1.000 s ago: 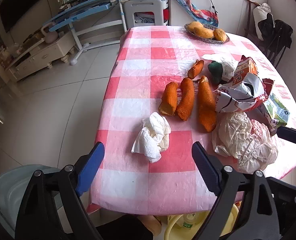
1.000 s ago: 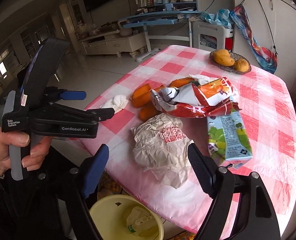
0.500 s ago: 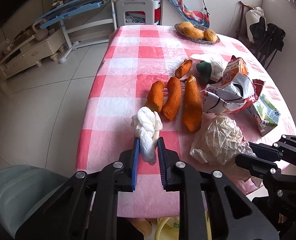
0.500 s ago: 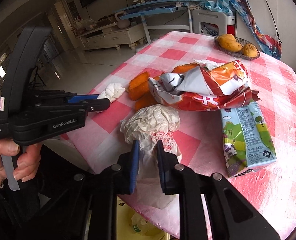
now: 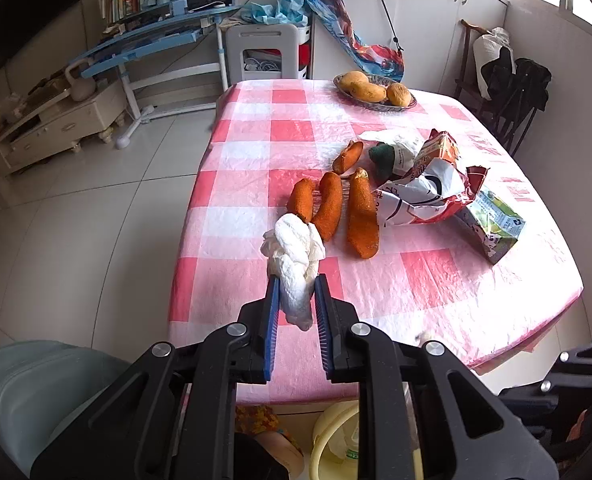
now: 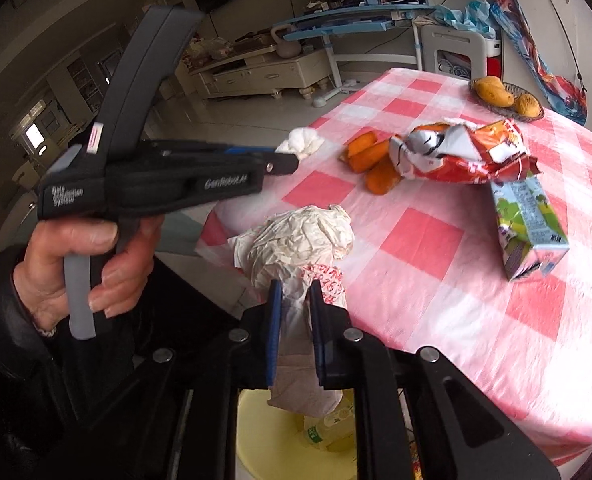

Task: Collect trash
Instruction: 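Grasp the white tissue with the left tool while the right tool grasps the plastic bag, then drop the bag and tissue into the yellow basin with the right and left tools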

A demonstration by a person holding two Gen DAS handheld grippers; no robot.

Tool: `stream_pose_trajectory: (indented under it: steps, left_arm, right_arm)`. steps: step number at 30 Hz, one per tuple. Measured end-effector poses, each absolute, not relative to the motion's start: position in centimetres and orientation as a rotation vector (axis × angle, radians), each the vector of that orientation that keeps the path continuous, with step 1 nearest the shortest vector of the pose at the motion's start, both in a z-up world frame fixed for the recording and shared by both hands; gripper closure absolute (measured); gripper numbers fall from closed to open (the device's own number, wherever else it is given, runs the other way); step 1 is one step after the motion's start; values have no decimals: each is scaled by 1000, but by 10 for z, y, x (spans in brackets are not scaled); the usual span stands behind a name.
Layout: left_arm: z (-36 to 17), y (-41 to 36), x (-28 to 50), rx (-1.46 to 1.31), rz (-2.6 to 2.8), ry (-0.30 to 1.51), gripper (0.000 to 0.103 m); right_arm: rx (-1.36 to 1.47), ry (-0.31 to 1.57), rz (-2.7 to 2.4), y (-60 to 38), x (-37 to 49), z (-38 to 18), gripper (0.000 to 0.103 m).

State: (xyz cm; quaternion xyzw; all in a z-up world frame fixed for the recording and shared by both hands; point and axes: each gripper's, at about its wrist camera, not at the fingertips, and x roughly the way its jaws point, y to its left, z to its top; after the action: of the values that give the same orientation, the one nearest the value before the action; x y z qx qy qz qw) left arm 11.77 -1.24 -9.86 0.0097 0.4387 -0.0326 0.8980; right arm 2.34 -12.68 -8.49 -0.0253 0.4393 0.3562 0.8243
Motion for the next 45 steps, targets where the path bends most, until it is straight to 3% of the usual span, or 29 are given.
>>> stream_pose_trajectory:
  steps: [6, 9, 11, 14, 18, 32, 45]
  left_arm:
    - [-93, -11, 105, 11, -82, 892, 86]
    - [-92, -12, 97, 11, -88, 890, 86]
    - [-92, -13, 90, 11, -95, 890, 86]
    - [-92, -13, 77, 10, -108, 893, 86]
    - [-94, -16, 62, 4, -134, 905, 86]
    - [-121, -57, 1, 60, -271, 1008, 86]
    - [-136, -56, -22, -2, -371, 1125, 83]
  right_arm:
    - [-115, 1068, 791, -117, -11, -110, 88]
    - [-142, 1131, 798, -113, -21, -122, 81]
    - [-163, 1149, 783, -112, -26, -127, 65]
    - [-165, 1150, 749, -114, -29, -127, 51]
    - [-118, 1092, 691, -128, -28, -117, 43]
    - [94, 901, 533, -181, -17, -86, 34]
    - [189, 833, 476, -204, -12, -71, 27]
